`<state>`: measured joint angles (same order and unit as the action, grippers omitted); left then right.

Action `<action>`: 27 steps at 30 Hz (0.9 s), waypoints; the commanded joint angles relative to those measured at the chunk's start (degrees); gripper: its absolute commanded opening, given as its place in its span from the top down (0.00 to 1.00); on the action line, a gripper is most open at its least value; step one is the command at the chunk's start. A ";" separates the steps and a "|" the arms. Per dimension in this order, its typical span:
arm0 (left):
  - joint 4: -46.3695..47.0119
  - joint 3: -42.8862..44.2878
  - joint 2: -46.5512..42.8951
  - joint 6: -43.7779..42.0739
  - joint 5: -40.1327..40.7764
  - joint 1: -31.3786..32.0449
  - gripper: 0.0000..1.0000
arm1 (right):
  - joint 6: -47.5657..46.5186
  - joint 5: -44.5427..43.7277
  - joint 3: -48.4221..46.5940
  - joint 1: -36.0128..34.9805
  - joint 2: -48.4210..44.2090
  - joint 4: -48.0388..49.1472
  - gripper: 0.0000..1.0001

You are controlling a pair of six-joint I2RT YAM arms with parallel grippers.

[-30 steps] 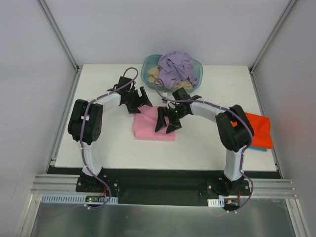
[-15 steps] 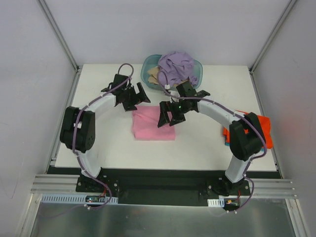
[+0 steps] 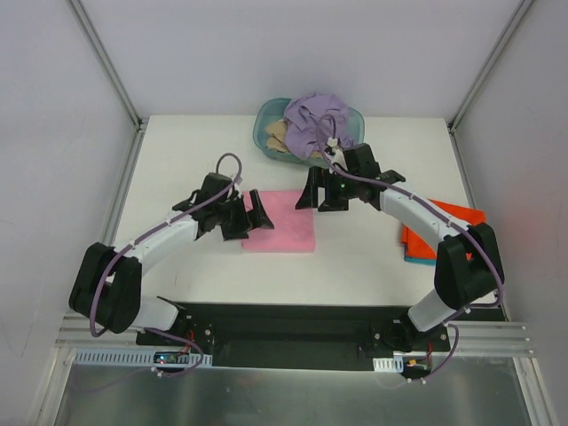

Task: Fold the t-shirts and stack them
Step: Smooth out wrinkles on the folded tshirt

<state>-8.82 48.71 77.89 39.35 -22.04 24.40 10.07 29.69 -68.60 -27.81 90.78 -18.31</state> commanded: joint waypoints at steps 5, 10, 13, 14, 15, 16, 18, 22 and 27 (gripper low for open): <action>-0.67 -10.29 4.02 4.32 1.74 -0.06 0.01 | -5.05 -16.92 3.73 -0.31 -7.89 -4.19 0.03; -0.41 -13.28 3.07 4.42 2.09 0.03 0.01 | -7.25 -31.08 7.24 -0.23 -16.40 -7.01 0.03; -0.50 -13.64 0.08 4.50 2.00 0.03 0.01 | -4.28 -37.42 7.43 1.09 -19.06 -9.72 0.03; -0.50 -13.55 -1.15 4.50 2.00 0.03 0.01 | -3.22 -36.38 6.90 2.92 -19.76 -10.78 0.03; -0.50 -13.46 -3.86 4.42 1.74 0.03 0.01 | -1.99 -34.55 6.64 3.81 -19.85 -12.00 0.03; -0.67 -13.38 -5.45 4.24 1.65 0.03 0.00 | -1.72 -32.79 6.37 4.69 -19.77 -12.02 0.03; -2.86 -12.76 -10.96 3.63 2.87 0.03 0.01 | -1.28 -30.22 6.89 5.40 -19.85 -10.54 0.03; -10.67 -8.04 -19.86 2.84 15.13 -0.14 0.01 | 1.35 -23.81 10.41 5.31 -20.56 -4.29 0.03; -15.26 -2.48 -23.74 -0.68 24.41 -1.11 0.01 | 3.21 -25.28 8.31 1.81 -13.20 -3.66 0.03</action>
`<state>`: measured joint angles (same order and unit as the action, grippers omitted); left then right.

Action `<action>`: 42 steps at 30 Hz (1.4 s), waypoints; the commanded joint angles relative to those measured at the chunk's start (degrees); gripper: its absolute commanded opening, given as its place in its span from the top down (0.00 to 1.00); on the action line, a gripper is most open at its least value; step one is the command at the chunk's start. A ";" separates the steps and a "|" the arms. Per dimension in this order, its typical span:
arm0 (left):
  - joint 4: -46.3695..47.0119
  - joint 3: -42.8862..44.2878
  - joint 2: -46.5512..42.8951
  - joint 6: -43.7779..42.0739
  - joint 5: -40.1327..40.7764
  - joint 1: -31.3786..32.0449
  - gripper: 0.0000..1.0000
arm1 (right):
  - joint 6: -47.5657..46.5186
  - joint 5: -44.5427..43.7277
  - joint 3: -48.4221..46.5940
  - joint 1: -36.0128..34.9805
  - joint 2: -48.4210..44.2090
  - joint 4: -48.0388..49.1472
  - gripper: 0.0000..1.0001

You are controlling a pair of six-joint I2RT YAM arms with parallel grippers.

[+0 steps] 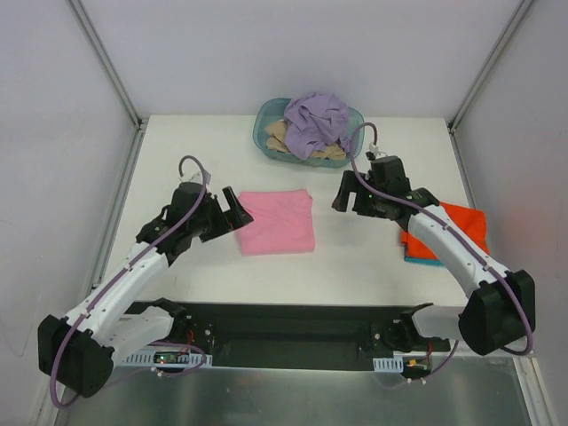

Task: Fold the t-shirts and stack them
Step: Smooth out wrinkles on the folded tshirt, then put the neatly folded tshirt into the corner of the board with the right arm

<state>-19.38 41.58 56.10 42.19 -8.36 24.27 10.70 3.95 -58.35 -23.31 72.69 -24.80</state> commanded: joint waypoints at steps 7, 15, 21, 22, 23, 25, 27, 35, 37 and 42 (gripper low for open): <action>-4.97 5.88 -0.90 -3.96 10.12 -2.83 0.01 | 3.80 -1.75 -8.27 -9.12 18.96 3.70 0.02; -4.88 4.91 1.03 -3.87 10.29 -3.27 0.00 | 5.74 0.71 -13.89 -10.18 30.93 5.11 0.23; -4.62 5.61 1.47 -4.23 9.24 -3.62 0.01 | 5.91 3.70 -14.69 -10.61 36.03 6.51 0.35; -4.62 5.70 1.56 -4.23 9.24 -3.62 0.01 | 6.09 4.05 -14.95 -10.70 36.56 6.60 0.36; -4.53 5.70 1.73 -4.23 9.33 -3.62 0.00 | 6.09 4.57 -15.13 -10.88 36.91 6.78 0.36; -4.44 5.62 1.91 -4.31 9.41 -3.62 0.01 | 6.00 4.76 -15.57 -11.40 38.23 6.78 0.38; -4.44 5.61 2.35 -4.14 9.24 -3.62 0.01 | 6.17 4.93 -15.83 -11.84 39.02 6.95 0.42; -4.44 5.79 3.14 -4.05 8.80 -3.88 0.01 | 7.06 2.31 -16.71 -14.83 42.71 7.22 0.58; -4.44 5.62 3.06 -4.05 8.62 -3.97 0.01 | 6.71 1.42 -16.97 -15.62 42.98 7.04 0.65; -4.53 4.91 2.00 -4.14 8.80 -4.23 0.01 | 5.39 -0.25 -15.49 -17.47 41.84 8.71 0.99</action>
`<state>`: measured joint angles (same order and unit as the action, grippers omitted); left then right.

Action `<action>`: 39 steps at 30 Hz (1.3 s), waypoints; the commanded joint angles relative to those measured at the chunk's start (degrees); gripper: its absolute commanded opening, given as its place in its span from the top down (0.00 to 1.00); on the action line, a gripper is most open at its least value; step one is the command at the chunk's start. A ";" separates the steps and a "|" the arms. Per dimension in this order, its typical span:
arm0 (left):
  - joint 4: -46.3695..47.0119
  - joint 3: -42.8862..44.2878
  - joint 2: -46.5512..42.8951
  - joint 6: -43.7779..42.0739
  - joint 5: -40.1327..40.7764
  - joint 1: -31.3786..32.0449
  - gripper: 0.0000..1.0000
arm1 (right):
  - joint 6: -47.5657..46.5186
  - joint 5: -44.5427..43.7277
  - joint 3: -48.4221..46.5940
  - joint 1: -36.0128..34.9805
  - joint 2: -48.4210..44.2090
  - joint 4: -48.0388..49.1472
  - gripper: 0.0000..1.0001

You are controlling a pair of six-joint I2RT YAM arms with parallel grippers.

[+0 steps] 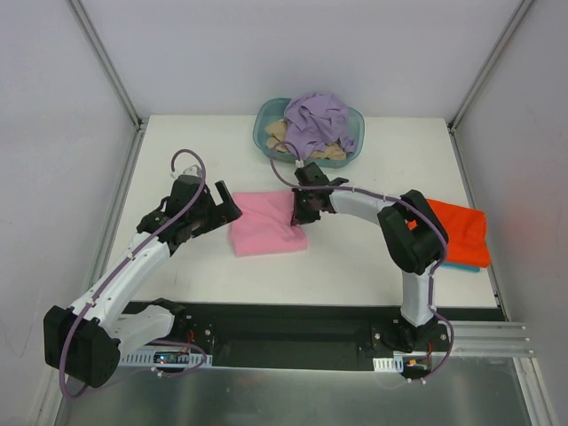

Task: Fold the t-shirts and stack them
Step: Put the neatly folded tshirt into the corner of the board with the right arm

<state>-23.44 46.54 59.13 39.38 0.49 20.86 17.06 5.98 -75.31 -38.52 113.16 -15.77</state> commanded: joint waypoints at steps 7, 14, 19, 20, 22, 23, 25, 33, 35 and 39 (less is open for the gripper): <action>-0.46 -0.40 -2.44 -2.99 0.39 -1.61 0.01 | -4.75 -9.89 4.64 -3.93 -7.60 -2.94 0.99; -0.46 -0.31 -3.32 -4.66 1.18 -1.61 0.01 | -7.12 -30.12 7.27 -3.93 -18.76 -24.38 0.99; -0.38 0.91 -3.24 -6.41 0.65 -1.61 0.01 | -8.88 -43.30 9.83 -2.70 -25.09 -34.58 0.99; -0.38 1.09 -3.24 -6.59 0.74 -1.70 0.00 | -9.67 -44.46 10.26 -2.26 -27.01 -36.33 0.99; -0.38 1.09 -3.50 -6.94 0.65 -1.70 0.01 | -10.99 -47.10 11.06 -0.68 -28.60 -38.27 0.99; -0.38 1.01 -3.50 -6.94 0.65 -1.70 0.01 | -13.08 -47.89 11.23 -0.07 -29.31 -38.46 0.99; -0.38 0.74 -3.59 -6.94 0.65 -1.70 0.01 | -15.99 -49.91 11.85 1.16 -31.77 -38.28 0.99; -0.38 -0.84 -4.73 -7.56 0.39 -1.70 0.01 | -29.60 -51.59 11.50 6.61 -37.75 -34.86 0.99; -0.46 -1.10 -4.82 -7.56 0.21 -1.70 0.01 | -32.43 -52.64 11.94 7.67 -39.33 -32.32 0.99; -0.38 -1.37 -4.29 -8.00 0.39 -1.70 0.01 | -36.21 -52.82 10.71 10.65 -41.53 -31.52 0.99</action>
<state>-23.44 45.87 55.46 33.32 0.54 19.75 -12.43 -43.20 -62.94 -30.13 75.13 -48.82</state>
